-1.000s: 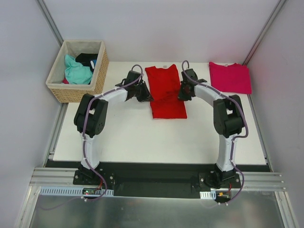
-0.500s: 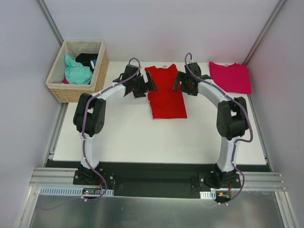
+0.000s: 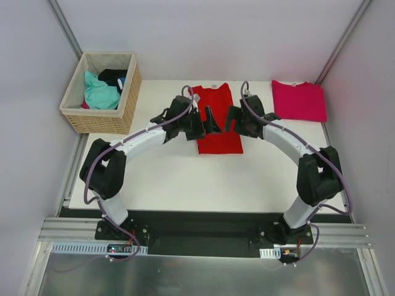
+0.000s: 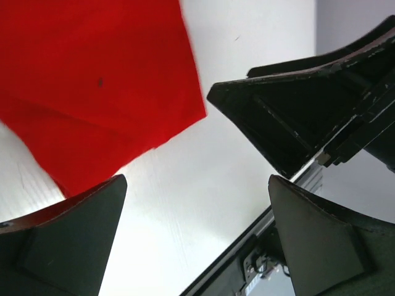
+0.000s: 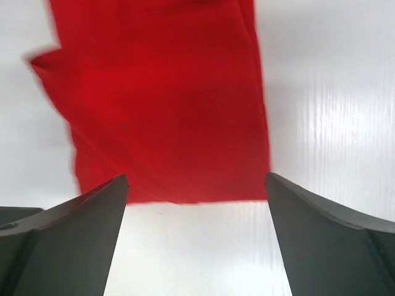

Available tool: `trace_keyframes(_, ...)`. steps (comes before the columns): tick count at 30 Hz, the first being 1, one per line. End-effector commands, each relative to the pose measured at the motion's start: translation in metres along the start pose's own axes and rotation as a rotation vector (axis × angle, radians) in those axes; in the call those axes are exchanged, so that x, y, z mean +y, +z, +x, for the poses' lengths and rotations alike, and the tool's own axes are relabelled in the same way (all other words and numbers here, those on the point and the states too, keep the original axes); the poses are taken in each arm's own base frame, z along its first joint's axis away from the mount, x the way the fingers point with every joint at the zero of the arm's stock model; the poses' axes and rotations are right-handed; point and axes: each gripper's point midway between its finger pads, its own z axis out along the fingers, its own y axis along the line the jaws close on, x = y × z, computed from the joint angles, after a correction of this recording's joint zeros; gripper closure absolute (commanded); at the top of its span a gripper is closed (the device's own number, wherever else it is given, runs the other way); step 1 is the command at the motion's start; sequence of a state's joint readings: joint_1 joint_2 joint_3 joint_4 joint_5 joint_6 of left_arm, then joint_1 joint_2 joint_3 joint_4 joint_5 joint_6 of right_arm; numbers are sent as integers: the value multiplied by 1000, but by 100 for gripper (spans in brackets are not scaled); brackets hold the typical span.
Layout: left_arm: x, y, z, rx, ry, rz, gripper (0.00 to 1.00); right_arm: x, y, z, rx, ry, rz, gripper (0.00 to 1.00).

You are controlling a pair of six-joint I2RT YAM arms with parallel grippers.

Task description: Fold and stack the t-shirts

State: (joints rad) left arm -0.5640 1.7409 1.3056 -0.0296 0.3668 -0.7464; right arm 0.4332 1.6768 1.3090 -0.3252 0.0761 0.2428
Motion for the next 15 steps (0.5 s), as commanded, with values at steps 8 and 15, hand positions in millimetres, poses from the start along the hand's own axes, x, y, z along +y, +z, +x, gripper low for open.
trace_keyframes(8, 47, 33, 37, 55, -101, -41, 1, -41, 8, 38, 50, -12, 118, 3)
trace_keyframes(15, 41, 35, 32, 51, -97, -17, 1, -40, 5, 31, 41, -11, 114, 3)
